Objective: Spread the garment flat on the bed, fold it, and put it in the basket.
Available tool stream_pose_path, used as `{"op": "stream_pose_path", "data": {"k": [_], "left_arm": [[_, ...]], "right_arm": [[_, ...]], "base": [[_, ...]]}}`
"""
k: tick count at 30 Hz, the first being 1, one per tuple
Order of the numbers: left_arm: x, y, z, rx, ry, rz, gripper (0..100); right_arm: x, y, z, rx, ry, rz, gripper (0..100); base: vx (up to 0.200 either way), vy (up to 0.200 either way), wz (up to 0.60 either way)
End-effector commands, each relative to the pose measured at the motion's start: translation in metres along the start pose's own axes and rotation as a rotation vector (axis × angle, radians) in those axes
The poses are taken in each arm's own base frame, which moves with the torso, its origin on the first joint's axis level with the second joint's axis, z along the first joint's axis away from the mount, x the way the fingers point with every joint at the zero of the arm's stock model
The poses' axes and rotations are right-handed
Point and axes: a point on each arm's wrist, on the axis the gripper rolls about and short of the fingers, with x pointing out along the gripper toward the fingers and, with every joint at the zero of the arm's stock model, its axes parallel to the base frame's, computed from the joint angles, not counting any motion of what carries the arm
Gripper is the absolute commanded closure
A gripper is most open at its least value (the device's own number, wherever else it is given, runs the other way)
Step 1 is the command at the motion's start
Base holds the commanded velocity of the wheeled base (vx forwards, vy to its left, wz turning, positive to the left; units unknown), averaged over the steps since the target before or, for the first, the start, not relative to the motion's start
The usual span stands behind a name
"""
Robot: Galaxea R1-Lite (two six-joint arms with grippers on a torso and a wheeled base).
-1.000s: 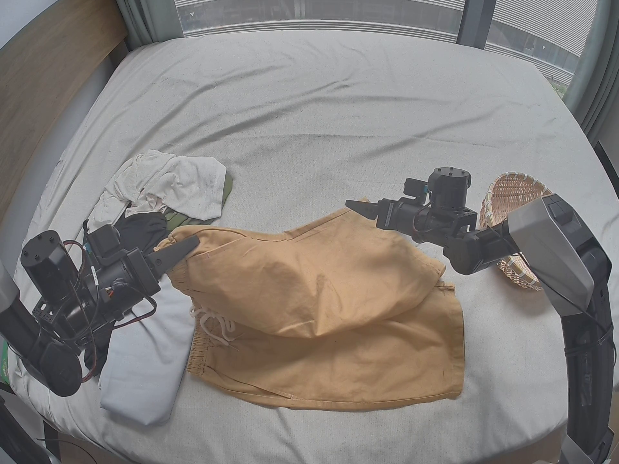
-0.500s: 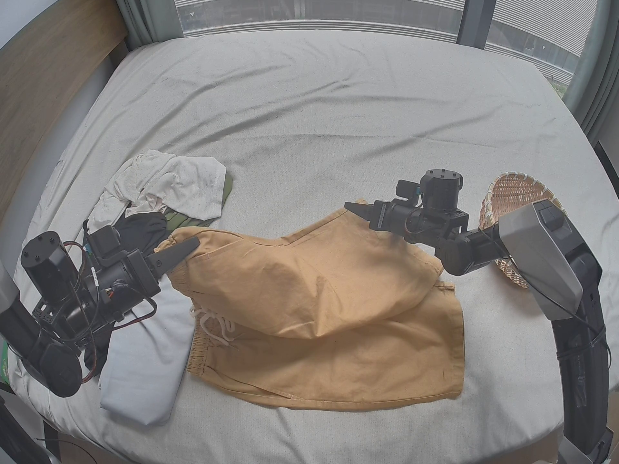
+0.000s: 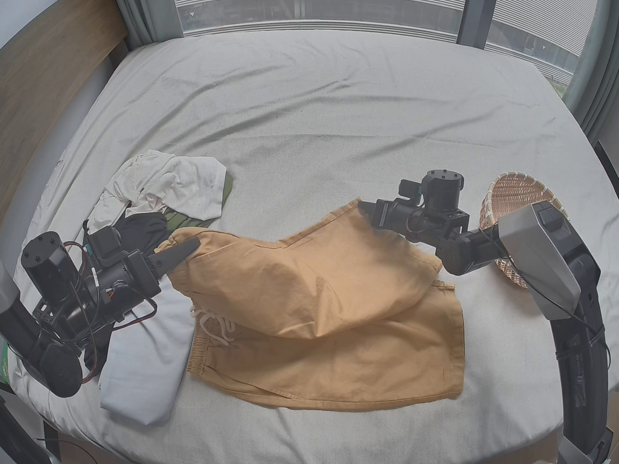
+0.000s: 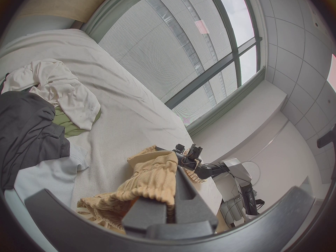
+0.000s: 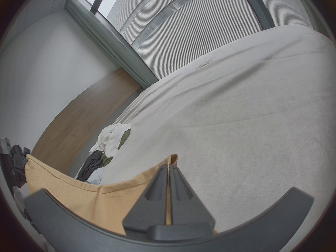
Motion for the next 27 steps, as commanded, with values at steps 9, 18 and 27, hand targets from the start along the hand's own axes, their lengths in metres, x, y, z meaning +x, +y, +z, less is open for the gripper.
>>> {"op": "stream_pose_path", "data": {"k": [9,18,27], "left_arm": [[0.002,0.001,0.001,0.002,-0.004,-0.004,100],[0.011,-0.002,0.0,0.009,0.001,-0.029,100],[0.032,0.001,0.02,0.063,-0.062,-0.075,100]], "right_arm": [[-0.054,0.015,0.042,-0.038,-0.084,-0.023,100],[-0.109,0.024,0.063,-0.052,-0.141,-0.053,100],[-0.159,0.036,0.079,-0.068,-0.204,-0.073,100]], "base": [[0.0,0.0,0.0],[0.0,0.0,0.0],[0.0,0.0,0.0]]}}
